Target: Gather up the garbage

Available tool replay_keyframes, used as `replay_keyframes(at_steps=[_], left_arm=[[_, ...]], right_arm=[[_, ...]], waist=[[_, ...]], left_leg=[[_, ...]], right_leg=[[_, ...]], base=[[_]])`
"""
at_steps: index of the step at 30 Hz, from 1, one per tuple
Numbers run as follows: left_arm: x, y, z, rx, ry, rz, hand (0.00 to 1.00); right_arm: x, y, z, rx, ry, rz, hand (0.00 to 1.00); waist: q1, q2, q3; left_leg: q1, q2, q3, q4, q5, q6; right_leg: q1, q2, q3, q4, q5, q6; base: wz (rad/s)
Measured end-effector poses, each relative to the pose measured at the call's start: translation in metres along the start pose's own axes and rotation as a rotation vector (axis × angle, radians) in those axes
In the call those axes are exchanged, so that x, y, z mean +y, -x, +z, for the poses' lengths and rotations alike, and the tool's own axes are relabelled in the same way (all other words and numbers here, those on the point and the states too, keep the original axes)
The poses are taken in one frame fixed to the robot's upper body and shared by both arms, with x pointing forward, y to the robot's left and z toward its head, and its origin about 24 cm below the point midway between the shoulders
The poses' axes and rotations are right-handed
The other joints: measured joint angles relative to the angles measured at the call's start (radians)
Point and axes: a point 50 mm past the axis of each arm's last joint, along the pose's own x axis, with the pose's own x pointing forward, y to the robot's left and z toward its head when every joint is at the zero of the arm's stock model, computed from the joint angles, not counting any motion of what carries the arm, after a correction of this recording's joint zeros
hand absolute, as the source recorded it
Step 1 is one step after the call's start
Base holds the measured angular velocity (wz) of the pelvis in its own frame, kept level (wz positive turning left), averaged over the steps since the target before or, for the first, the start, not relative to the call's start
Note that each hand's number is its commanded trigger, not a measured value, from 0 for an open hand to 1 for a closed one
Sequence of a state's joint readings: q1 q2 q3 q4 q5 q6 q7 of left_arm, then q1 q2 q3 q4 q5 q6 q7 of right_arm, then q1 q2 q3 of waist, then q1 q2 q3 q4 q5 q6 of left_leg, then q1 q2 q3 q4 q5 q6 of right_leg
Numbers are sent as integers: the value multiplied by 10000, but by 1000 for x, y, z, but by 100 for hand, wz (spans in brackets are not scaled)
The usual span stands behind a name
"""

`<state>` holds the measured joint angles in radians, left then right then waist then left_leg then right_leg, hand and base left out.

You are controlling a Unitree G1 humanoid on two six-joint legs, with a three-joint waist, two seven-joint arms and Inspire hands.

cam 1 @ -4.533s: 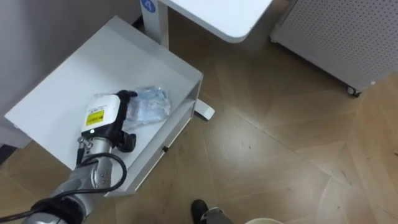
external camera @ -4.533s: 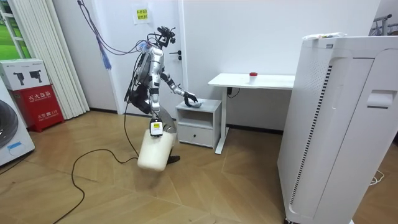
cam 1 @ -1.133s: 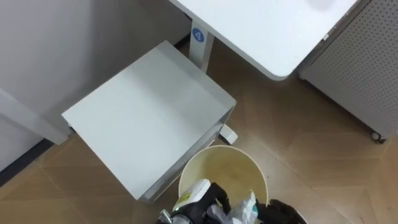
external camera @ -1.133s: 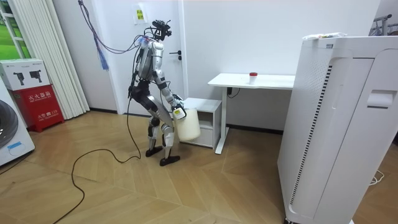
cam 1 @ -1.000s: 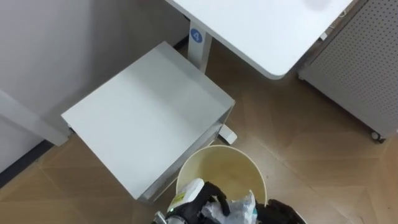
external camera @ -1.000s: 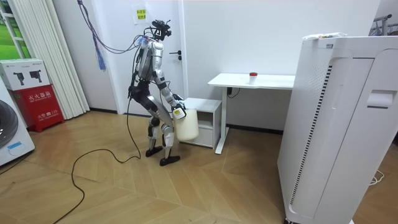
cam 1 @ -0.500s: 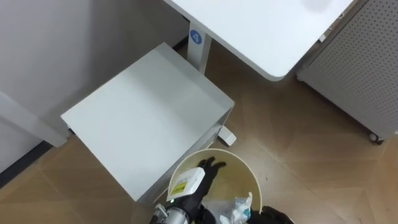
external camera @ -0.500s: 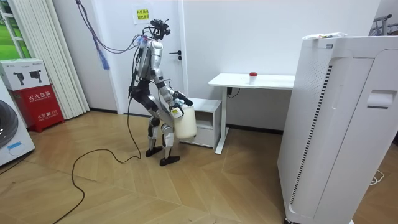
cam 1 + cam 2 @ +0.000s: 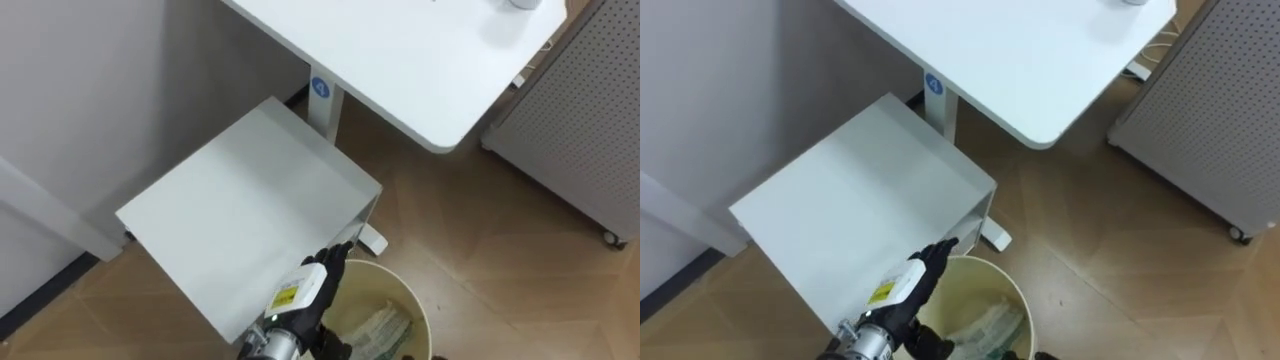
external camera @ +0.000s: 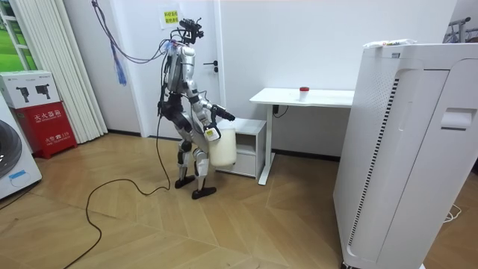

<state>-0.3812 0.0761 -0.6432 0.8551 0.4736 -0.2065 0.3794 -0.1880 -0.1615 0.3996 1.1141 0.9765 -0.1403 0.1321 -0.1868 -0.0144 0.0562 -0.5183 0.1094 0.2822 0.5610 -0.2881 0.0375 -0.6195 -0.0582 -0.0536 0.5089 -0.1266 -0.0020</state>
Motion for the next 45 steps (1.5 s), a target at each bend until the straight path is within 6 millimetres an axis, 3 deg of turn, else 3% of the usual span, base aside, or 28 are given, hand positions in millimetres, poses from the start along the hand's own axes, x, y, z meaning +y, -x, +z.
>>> replay_keyframes(at_steps=[5, 10, 11, 14, 15, 17, 18, 20, 23, 24, 27, 28, 29, 30, 31, 32, 34, 35, 36, 38, 39, 41, 43, 45], left_arm=[[27, -1, 8, -1142, -122, 833, 0], [48, 9, 21, -2061, 501, 1996, 0], [50, 11, 21, -2099, 574, 2137, 0], [59, 20, 11, -1828, 883, 2700, 0], [64, 27, 5, -1603, 1034, 3024, 0], [70, 34, -4, -1288, 1153, 3463, 0], [75, 37, -10, -1031, 1226, 3753, 0], [81, 43, -17, -748, 1367, 4249, 0], [85, 48, -13, -839, 2018, 4634, 0], [83, 52, -12, -859, 2205, 4668, 0], [82, 56, -10, -868, 2575, 4743, 0], [82, 56, -10, -864, 2689, 4766, 0], [82, 56, -9, -837, 2822, 4872, 0], [86, 56, -8, -895, 2969, 5017, 0], [89, 59, -9, -869, 3114, 5226, 0], [91, 61, -10, -798, 3183, 5343, 0], [97, 69, -17, -534, 3399, 5815, 0], [98, 72, -18, -524, 3432, 5924, 0], [101, 75, -19, -645, 3493, 6101, 0], [101, 75, -17, -787, 3551, 6166, 0], [100, 76, -17, -779, 3591, 6202, 0], [103, 78, -17, -815, 3552, 6475, 0], [109, 81, -19, -862, 3543, 6940, 0], [110, 81, -18, -908, 3552, 6986, 0]], right_arm=[[-6, 1, 1, -21, 40, -232, 100], [-19, 9, 7, -603, -479, -465, 100], [-21, 10, 7, -632, -572, -498, 100], [-22, 15, -2, -559, -681, -529, 100], [-21, 16, -4, -527, -550, -457, 100], [-21, 16, -4, -482, -238, -352, 100], [-20, 16, -4, -432, -60, -283, 100], [-21, 16, -4, -380, 366, -253, 100], [-29, 20, -9, -270, 784, -482, 100], [-32, 22, -11, -224, 914, -591, 100], [-35, 23, -11, -134, 1558, -756, 100], [-36, 23, -11, -129, 1681, -766, 100], [-36, 24, -10, -154, 1927, -749, 100], [-35, 24, -10, -190, 1995, -691, 100], [-34, 23, -12, -124, 2182, -607, 100], [-33, 23, -12, -89, 2340, -520, 100], [-33, 24, -13, 11, 2703, -309, 100], [-34, 24, -13, 32, 2719, -298, 100], [-35, 25, -13, 19, 2741, -344, 100], [-40, 26, -12, 17, 2590, -582, 100], [-43, 27, -14, 86, 2450, -757, 100], [-44, 27, -15, 112, 2441, -811, 100], [-44, 27, -12, 7, 2494, -817, 100], [-44, 28, -12, -31, 2701, -834, 100]], waist=[[14, 121, 46], [50, 219, -42], [69, 198, -52], [398, 12, -186], [582, -69, -262], [680, -128, -302], [839, -200, -348], [897, -257, -391], [804, -303, -426], [844, -295, -448], [866, -303, -456], [852, -306, -457], [951, -255, -485], [1093, -257, -484], [1223, -292, -490], [1256, -291, -494], [1405, -266, -498], [1432, -258, -511], [1517, -285, -511], [1636, -297, -501], [1734, -355, -502], [1741, -327, -545], [1681, -262, -507], [1628, -177, -505]], left_leg=[[811, -109, 160, -548, 29, -38], [1870, -305, 484, -1190, 35, -43], [2003, -317, 507, -1226, 35, -43], [2762, -307, 1114, -1385, 33, -41], [3132, -287, 1413, -1607, 33, -41], [3677, -144, 1908, -1854, 18, -65], [4021, -17, 2345, -1972, -27, -127], [4425, 78, 2651, -2027, -209, -205], [4863, 73, 2713, -2432, -342, -279], [5025, 87, 2932, -2546, -341, -280], [5510, 180, 3616, -2583, -416, -442], [5573, 177, 3614, -2550, -438, -481], [5636, 188, 3524, -2490, -437, -547], [5577, 145, 3121, -2430, -423, -569], [5543, 78, 2328, -2269, -418, -559], [5532, 65, 1827, -2138, -413, -550], [5409, -46, 156, -1477, -385, -500], [5403, -99, -131, -1368, -378, -480], [5338, -266, -762, -1415, -400, -441], [4870, -392, -1362, -2085, -318, -534], [4663, -400, -1443, -2180, 1, -389], [4856, -446, -1262, -2407, 37, -258], [5137, -525, -1050, -2715, 76, -192], [5322, -569, -1039, -2957, 111, -186]], right_leg=[[647, 29, 126, -299, 16, 59], [1437, 83, 390, -775, 21, 177], [1522, 90, 406, -786, 21, 177], [1990, 193, 547, -1024, 107, 190], [2141, 262, 451, -1241, 295, 116], [2487, 249, -362, -1587, 562, -85], [2691, 215, -1115, -1725, 694, -298], [2939, 193, -1626, -1789, 761, -462], [3225, 336, -1705, -1840, 771, -484], [3331, 335, -1779, -1807, 754, -506], [3510, 35, -2429, -1047, 121, -623], [3556, 33, -2497, -1065, 77, -677], [3588, 137, -2464, -1212, 89, -727], [3574, 269, -2276, -1363, 134, -787], [3616, 473, -1923, -1545, 173, -815], [3690, 576, -1765, -1659, 206, -825], [4073, 912, -1109, -2030, 354, -841], [4139, 986, -911, -2056, 394, -831], [4190, 1011, -564, -2092, 451, -805], [4225, 1013, -176, -2169, 561, -709], [4237, 975, 45, -2113, 605, -614], [4294, 942, -32, -2187, 650, -504], [4421, 841, -310, -2270, 665, -503], [4529, 857, -300, -2393, 671, -493]], base=[[-9], [-20], [-41], [-78], [-114], [-104], [-78], [-65], [-15], [-19], [-8], [-10], [-27], [-52], [-56], [-77], [-82], [-75], [-53], [-52], [-53], [-45], [-28], [-7]])
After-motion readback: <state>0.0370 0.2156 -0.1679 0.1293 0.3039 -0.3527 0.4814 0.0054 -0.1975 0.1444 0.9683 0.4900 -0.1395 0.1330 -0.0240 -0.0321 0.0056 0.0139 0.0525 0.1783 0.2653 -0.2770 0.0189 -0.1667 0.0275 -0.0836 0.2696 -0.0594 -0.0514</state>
